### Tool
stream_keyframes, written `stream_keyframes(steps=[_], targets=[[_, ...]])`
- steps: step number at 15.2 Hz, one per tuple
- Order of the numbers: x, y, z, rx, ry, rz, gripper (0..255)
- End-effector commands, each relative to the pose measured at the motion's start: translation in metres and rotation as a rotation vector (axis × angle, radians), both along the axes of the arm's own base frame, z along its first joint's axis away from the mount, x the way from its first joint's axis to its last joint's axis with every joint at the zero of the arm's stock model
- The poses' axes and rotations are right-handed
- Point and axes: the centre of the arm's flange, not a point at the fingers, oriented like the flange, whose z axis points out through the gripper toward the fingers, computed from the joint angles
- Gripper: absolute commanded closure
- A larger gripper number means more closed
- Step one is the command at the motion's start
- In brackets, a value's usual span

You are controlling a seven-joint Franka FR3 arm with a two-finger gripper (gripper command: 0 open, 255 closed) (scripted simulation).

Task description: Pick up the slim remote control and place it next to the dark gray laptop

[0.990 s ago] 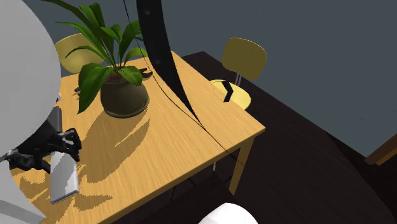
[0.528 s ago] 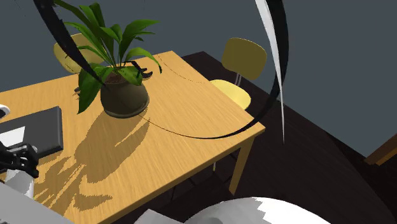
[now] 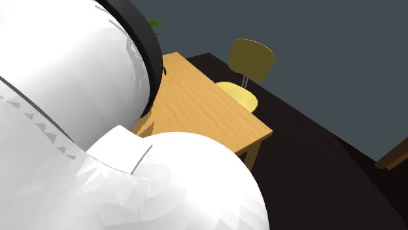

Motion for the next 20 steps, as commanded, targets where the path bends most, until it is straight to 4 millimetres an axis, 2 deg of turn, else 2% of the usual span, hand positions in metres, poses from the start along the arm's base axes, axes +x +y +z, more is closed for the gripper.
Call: stream_keyframes(steps=[1, 7, 20], targets=[[0.002, 0.029, 0.000, 0.000, -0.001, -0.002, 255], [0.009, 0.105, 0.001, 0.000, -0.001, -0.002, 255], [0.009, 0.105, -0.068, 0.000, -0.001, -0.002, 255]])
